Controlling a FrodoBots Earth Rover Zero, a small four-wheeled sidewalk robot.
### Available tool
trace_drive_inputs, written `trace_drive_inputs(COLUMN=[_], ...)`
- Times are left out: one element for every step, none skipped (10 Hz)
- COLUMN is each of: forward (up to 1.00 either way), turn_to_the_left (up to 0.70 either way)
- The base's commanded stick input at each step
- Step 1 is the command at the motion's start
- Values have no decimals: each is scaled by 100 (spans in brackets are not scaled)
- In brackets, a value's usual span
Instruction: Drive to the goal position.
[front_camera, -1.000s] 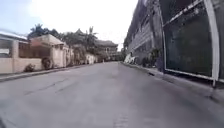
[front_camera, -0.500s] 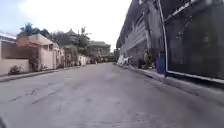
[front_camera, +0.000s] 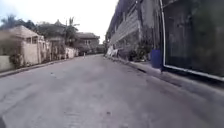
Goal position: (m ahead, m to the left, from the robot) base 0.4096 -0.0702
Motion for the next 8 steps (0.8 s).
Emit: trace_drive_inputs(forward=[100,100,100,100,100,100,100,100], turn_to_the_left=[-1,0,0,0,0,0,0,0])
